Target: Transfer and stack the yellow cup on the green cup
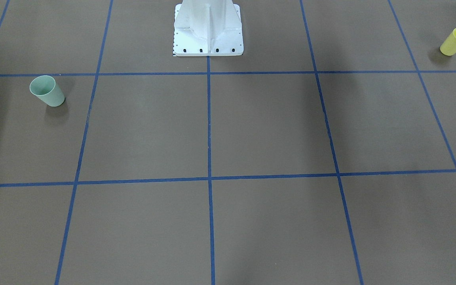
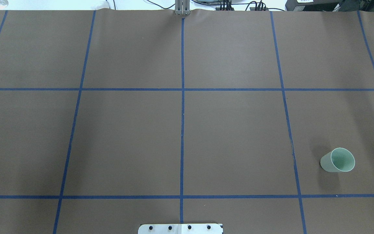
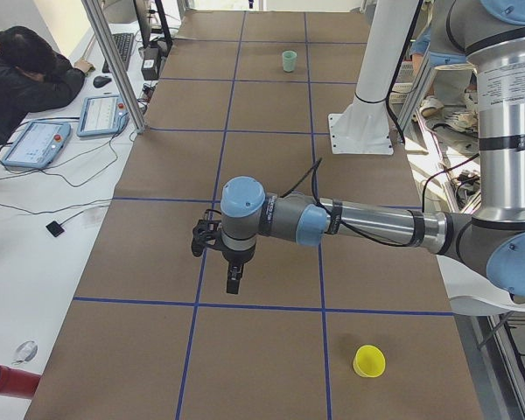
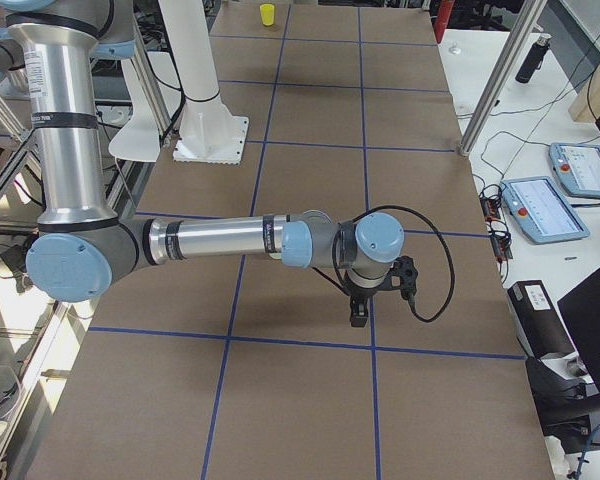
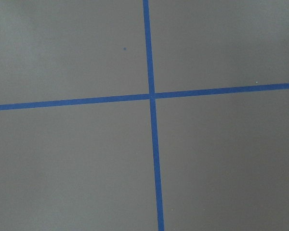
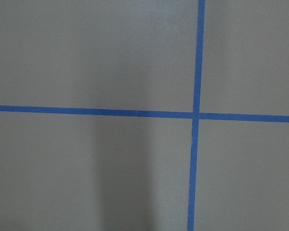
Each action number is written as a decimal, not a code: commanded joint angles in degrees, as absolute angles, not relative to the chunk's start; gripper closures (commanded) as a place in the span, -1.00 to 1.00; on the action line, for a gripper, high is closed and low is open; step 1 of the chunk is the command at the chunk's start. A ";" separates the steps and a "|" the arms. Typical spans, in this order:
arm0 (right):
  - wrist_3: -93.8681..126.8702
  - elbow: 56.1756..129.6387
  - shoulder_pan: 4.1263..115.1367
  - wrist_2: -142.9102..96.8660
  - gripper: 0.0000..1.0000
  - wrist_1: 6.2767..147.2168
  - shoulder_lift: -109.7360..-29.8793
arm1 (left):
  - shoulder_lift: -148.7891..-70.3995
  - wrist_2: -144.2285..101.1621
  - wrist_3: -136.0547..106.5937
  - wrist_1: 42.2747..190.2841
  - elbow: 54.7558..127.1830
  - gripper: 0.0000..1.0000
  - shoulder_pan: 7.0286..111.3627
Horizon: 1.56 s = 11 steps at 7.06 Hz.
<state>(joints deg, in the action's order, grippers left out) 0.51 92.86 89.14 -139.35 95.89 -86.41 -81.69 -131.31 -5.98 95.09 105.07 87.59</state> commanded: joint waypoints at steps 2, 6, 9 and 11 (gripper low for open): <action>0.44 93.69 89.47 -138.87 -0.99 95.71 -86.31 | -81.30 -130.61 -6.06 95.27 105.12 -1.00 87.63; 0.44 94.74 89.38 -135.97 -0.99 95.71 -85.96 | -79.46 -116.24 -16.65 82.53 116.22 -1.00 85.88; 0.53 95.01 89.21 -136.32 -0.99 95.71 -85.87 | -78.32 -100.68 -53.71 61.65 128.31 -1.00 70.03; 0.53 95.97 89.21 -136.49 -0.99 95.80 -86.13 | -69.66 -90.91 -79.17 61.44 128.32 -1.00 55.96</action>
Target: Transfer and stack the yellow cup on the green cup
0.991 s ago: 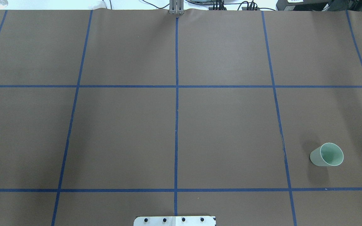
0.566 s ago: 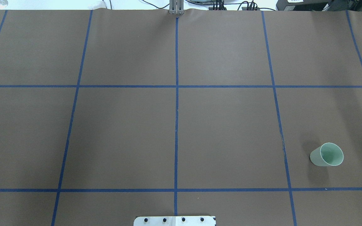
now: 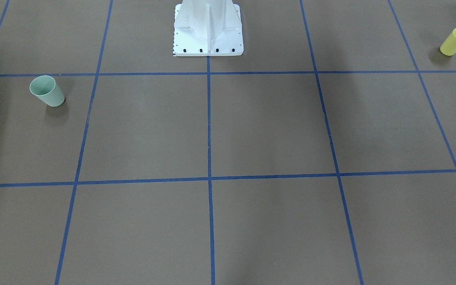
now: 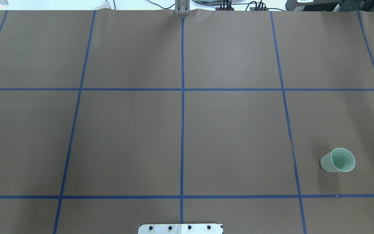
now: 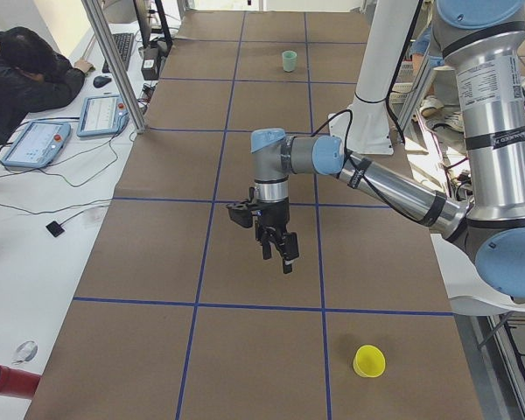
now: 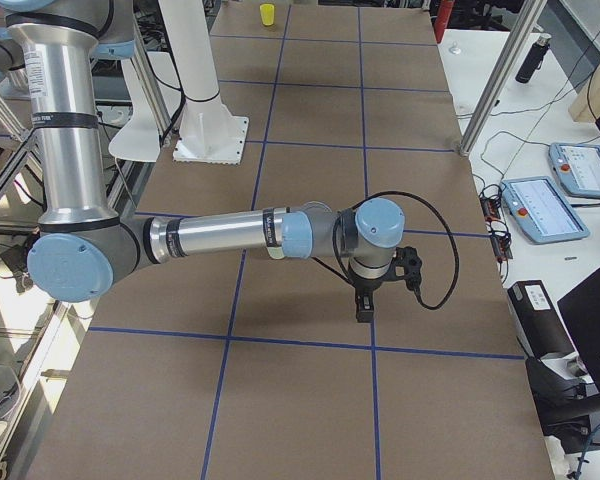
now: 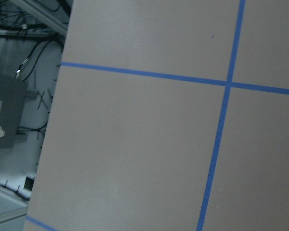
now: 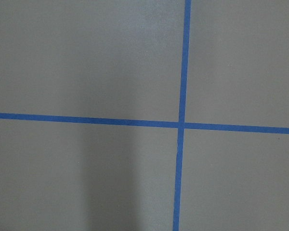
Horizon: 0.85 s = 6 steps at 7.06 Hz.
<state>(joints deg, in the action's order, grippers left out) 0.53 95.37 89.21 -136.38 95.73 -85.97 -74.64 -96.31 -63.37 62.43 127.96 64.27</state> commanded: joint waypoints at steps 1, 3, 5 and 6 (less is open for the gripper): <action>0.53 95.98 89.21 -136.49 -0.99 95.71 -86.13 | -65.26 -89.14 -89.02 61.35 128.23 -1.00 51.03; 0.53 96.24 89.21 -135.97 -0.99 95.71 -85.96 | -63.63 -88.95 -110.55 55.41 126.57 -1.00 39.51; 0.44 96.33 88.51 -135.88 -0.99 95.71 -85.78 | -63.89 -89.82 -124.14 55.19 120.01 -1.00 33.68; 0.53 96.33 88.24 -136.14 -0.99 95.71 -85.69 | -64.59 -90.00 -127.93 56.33 117.19 -1.00 32.97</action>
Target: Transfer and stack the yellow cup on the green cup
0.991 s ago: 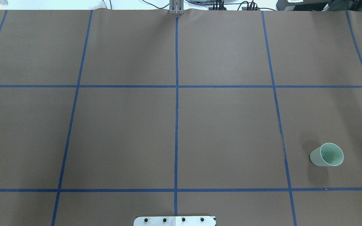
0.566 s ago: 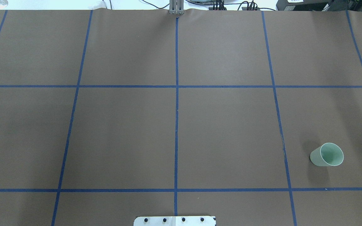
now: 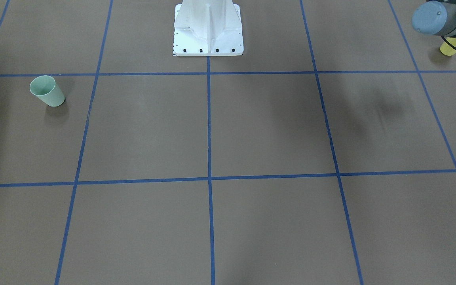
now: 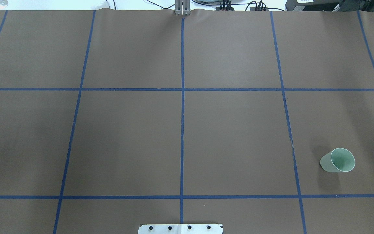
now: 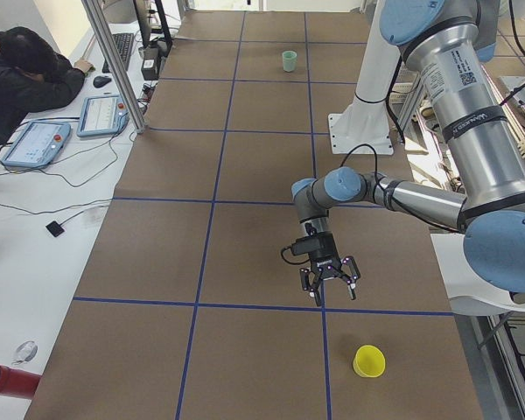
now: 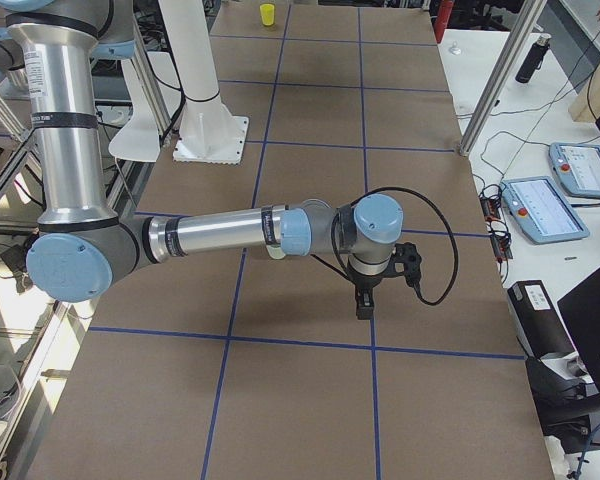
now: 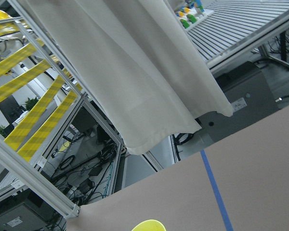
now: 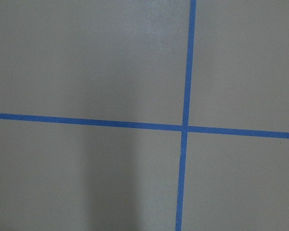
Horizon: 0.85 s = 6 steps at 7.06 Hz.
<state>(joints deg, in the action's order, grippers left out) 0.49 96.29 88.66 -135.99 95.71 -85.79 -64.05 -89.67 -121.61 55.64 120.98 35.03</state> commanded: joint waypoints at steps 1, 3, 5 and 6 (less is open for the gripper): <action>0.53 96.42 88.24 -136.40 -0.99 95.71 -85.69 | -65.47 -91.65 -131.71 57.82 113.50 -1.00 31.22; 0.53 96.42 87.98 -136.06 -0.99 95.71 -85.08 | -68.10 -95.34 -139.71 58.10 108.48 -1.00 27.01; 0.53 96.42 87.80 -135.97 -0.99 95.71 -84.90 | -73.02 -99.65 -146.84 58.10 101.01 -1.00 23.13; 0.44 96.42 87.72 -135.97 -0.99 95.71 -84.90 | -73.38 -99.75 -147.65 58.18 99.25 -1.00 22.59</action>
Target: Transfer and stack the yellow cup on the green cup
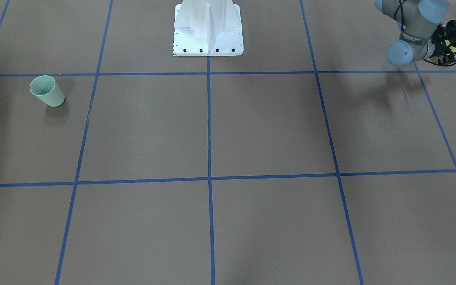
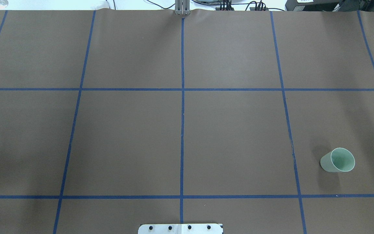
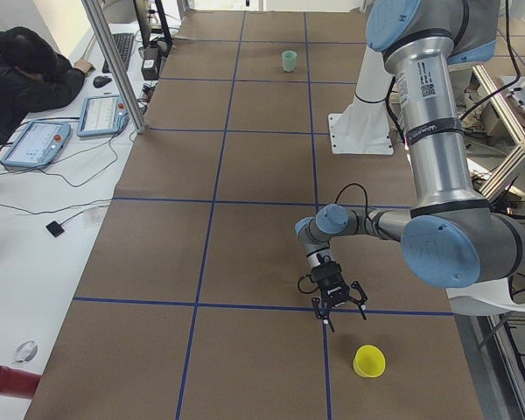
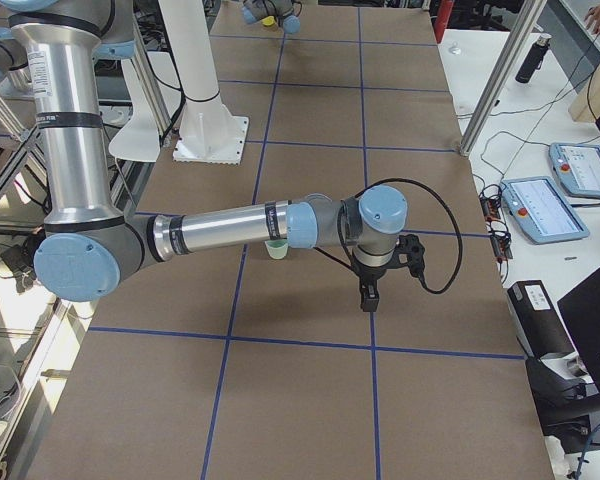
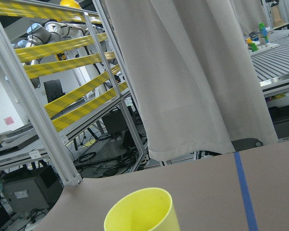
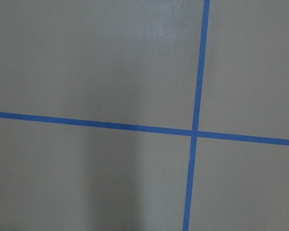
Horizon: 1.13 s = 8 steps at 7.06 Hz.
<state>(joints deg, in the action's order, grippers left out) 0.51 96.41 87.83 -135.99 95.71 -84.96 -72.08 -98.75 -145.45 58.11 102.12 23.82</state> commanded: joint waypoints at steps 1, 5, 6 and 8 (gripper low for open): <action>0.53 96.42 87.71 -135.97 -0.99 95.71 -84.90 | -73.65 -99.76 -148.96 59.05 97.31 -1.00 22.41; 0.44 96.33 86.75 -135.88 -0.99 95.71 -84.73 | -73.65 -99.84 -152.40 61.87 91.51 -1.00 21.62; 0.44 96.33 86.75 -135.88 -0.99 95.71 -84.73 | -73.65 -99.76 -152.58 62.75 90.54 -1.00 21.62; 0.53 96.33 86.66 -135.97 -0.99 95.80 -84.38 | -73.65 -99.84 -154.15 64.24 88.60 -1.00 21.53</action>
<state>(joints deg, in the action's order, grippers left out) 0.46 96.33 86.72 -135.90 95.73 -84.59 -73.65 -99.78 -153.38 63.48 89.69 21.59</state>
